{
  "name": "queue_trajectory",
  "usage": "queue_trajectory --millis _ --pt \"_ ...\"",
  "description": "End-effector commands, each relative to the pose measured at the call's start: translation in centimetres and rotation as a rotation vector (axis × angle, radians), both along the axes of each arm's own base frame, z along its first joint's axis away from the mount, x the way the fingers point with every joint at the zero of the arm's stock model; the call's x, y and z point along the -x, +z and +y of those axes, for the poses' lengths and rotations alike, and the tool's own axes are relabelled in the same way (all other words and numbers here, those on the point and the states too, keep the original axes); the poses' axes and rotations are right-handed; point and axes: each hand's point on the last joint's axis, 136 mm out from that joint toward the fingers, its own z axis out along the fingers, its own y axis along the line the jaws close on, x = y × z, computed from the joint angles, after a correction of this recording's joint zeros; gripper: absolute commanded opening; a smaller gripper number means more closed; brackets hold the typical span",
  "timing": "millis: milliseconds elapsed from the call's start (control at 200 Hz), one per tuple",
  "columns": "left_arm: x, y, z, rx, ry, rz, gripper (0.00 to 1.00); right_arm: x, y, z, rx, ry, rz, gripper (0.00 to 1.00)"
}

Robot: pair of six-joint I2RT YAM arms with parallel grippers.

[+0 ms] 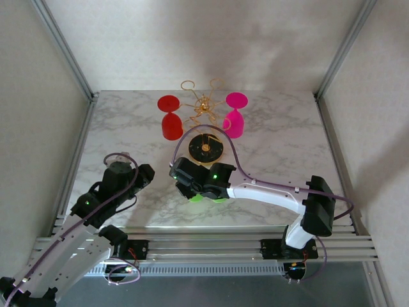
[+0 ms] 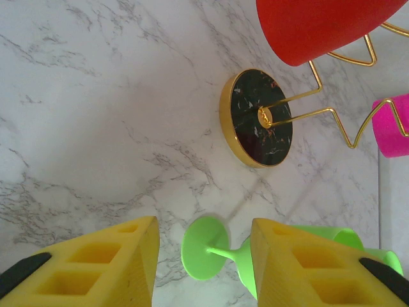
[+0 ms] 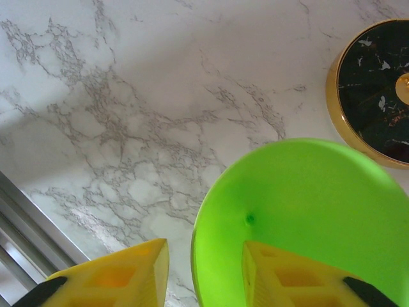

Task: Take the wine glass off the wine glass rack

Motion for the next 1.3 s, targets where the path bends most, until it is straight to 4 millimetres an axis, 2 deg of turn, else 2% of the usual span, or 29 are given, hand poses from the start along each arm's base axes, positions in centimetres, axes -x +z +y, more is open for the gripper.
queue_trajectory --millis 0,240,385,516,721,881,1071,1166,1226,1241,1296 --pt "-0.5 0.6 0.3 -0.005 0.016 -0.024 0.42 -0.2 3.7 -0.4 -0.055 -0.012 -0.057 0.38" --pt "-0.9 1.3 0.2 -0.029 0.013 -0.029 0.41 -0.1 8.5 -1.0 -0.134 -0.008 -0.098 0.45" --pt "-1.6 3.0 0.0 -0.035 0.006 -0.057 0.41 0.0 12.0 -1.6 -0.215 -0.002 -0.090 0.47" --pt "-2.2 4.6 -0.4 -0.048 -0.011 -0.080 0.42 -0.2 15.4 -2.1 -0.370 -0.004 -0.004 0.48" --pt "-3.2 7.2 -0.9 -0.046 -0.027 -0.128 0.44 -1.7 21.6 -2.6 -0.575 0.012 0.051 0.52" --pt "-4.1 9.3 -1.7 -0.033 -0.047 -0.170 0.46 -3.3 25.0 -1.6 -0.636 0.061 0.104 0.54" --pt "-5.3 11.8 -2.4 -0.022 -0.062 -0.214 0.46 -7.8 27.0 -0.6 -0.715 0.062 0.166 0.56" --pt "-5.9 13.0 -2.4 -0.009 -0.054 -0.238 0.47 -10.4 26.8 0.0 -0.751 0.052 0.211 0.54" --pt "-6.3 13.6 -2.4 0.000 -0.048 -0.248 0.47 -11.2 26.4 0.8 -0.758 0.064 0.229 0.54" --pt "-6.3 13.7 -2.4 0.003 -0.047 -0.249 0.47 -12.3 26.4 0.3 -0.762 0.044 0.222 0.54" --pt "-6.7 14.1 -2.3 0.012 -0.045 -0.254 0.47 -13.5 26.0 0.6 -0.762 0.047 0.229 0.54"
